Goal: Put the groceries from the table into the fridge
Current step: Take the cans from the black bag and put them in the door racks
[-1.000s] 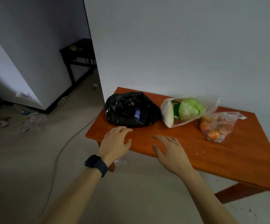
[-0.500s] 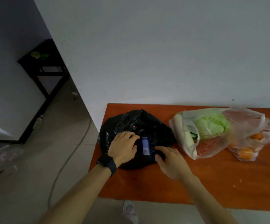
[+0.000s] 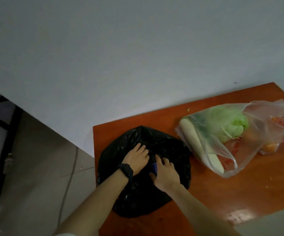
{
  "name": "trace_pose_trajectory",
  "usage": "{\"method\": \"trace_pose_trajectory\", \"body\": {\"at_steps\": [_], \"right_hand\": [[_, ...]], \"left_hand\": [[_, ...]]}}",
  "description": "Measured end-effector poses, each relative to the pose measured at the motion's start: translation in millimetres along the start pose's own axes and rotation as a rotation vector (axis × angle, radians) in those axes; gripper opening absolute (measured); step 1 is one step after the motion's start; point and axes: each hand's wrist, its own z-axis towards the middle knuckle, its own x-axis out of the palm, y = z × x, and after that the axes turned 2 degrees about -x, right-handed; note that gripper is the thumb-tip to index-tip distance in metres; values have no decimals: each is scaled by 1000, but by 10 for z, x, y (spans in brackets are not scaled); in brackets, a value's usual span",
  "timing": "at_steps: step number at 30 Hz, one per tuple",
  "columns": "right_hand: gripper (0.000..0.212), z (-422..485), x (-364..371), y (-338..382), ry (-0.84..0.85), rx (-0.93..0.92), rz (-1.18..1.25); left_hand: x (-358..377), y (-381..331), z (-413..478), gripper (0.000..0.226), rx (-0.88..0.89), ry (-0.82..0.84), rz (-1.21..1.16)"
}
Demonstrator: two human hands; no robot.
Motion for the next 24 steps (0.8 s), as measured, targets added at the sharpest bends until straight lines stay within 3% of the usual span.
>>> {"method": "trace_pose_trajectory", "body": {"at_steps": [3,7,11,20,24], "right_hand": [[90,163,64,-28,69,32,-40],[86,277,181,-147,138,59,16],[85,337,207,-249,113,53,84],[95,297,264,-124,125,141,76],[97,284,229,-95,126,180,71]], "left_hand": [[111,236,190,53,27,100,67],[241,526,328,59,48,183,102],[323,678,419,63,62,140,150],[453,665,583,44,118,9,244],[388,718,523,61,54,-33,94]]}}
